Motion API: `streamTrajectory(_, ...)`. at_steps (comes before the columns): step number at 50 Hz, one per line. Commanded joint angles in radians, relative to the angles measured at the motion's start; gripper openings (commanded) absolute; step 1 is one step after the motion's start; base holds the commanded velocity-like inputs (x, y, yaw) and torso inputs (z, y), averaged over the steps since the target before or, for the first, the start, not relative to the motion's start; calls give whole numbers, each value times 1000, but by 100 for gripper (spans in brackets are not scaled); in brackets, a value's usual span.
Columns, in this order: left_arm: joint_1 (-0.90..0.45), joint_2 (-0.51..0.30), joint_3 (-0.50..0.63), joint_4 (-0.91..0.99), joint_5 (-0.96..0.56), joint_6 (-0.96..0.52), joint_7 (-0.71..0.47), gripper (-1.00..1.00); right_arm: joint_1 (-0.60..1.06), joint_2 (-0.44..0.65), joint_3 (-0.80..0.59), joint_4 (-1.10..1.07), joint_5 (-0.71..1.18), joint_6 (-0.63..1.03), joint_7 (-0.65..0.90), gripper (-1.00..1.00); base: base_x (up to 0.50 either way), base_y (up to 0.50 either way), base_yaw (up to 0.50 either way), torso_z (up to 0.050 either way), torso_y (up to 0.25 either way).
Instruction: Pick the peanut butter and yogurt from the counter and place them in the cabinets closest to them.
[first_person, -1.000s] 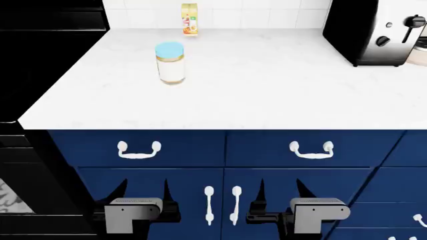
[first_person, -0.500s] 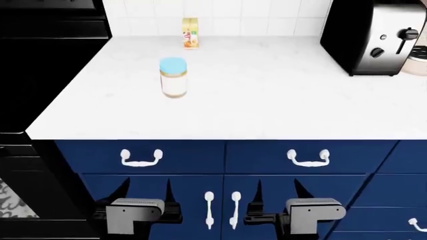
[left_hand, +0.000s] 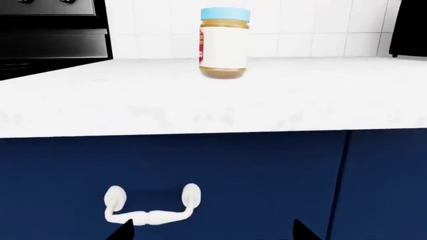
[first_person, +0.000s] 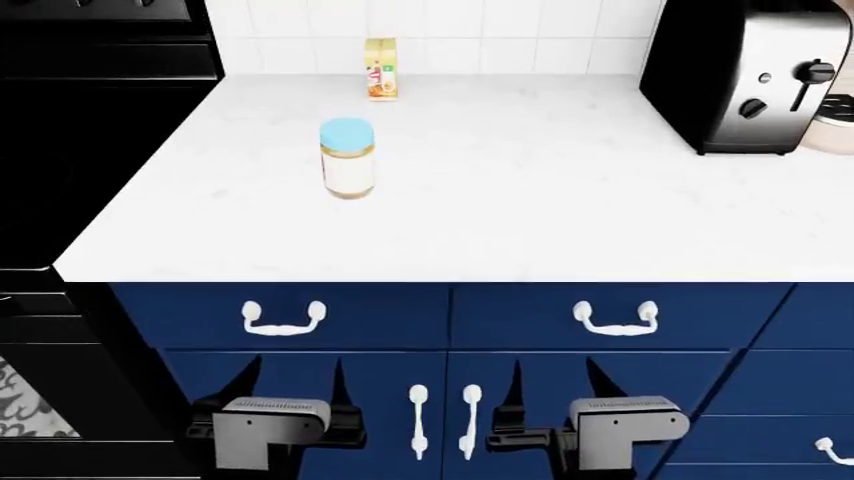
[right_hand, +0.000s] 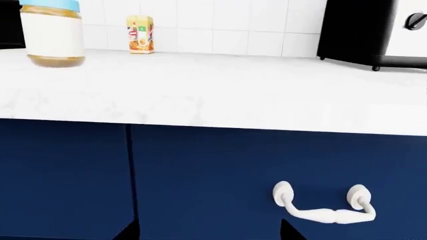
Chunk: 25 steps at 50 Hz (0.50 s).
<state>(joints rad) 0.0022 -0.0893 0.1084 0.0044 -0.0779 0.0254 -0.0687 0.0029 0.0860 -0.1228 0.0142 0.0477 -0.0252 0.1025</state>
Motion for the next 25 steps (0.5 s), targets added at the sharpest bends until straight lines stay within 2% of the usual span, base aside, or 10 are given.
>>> streamTrajectory(1, -10, -7, 3, 3, -7, -52, -46, 100, 8, 12, -4, -8, 29, 21, 18, 100, 0, 0, 0, 0, 0)
streamTrajectory(3, 0, -22, 19, 80, 7, -130, -51, 100, 22, 19, -1, -45, 25, 73, 33, 100, 0, 0, 0, 0, 0)
streamTrajectory(9, -4, -91, 12, 451, 4, -506, -57, 100, 83, 51, 12, -340, 63, 481, 55, 100, 0, 0, 0, 0, 0)
streamTrajectory(12, -50, -108, -5, 619, -23, -761, -64, 100, 145, 66, 21, -443, 93, 663, 56, 100, 0, 0, 0, 0, 0)
streamTrajectory(15, -104, -130, -5, 737, -56, -953, -44, 100, 225, 76, 33, -510, 132, 837, 50, 100, 0, 0, 0, 0, 0)
streamTrajectory(20, -170, -159, -39, 791, -98, -1106, -12, 100, 358, 93, 47, -510, 178, 1027, 30, 100, 0, 0, 0, 0, 0)
streamTrajectory(25, -201, -181, -46, 822, -113, -1201, -5, 100, 413, 119, 47, -589, 214, 1177, 17, 100, 0, 0, 0, 0, 0)
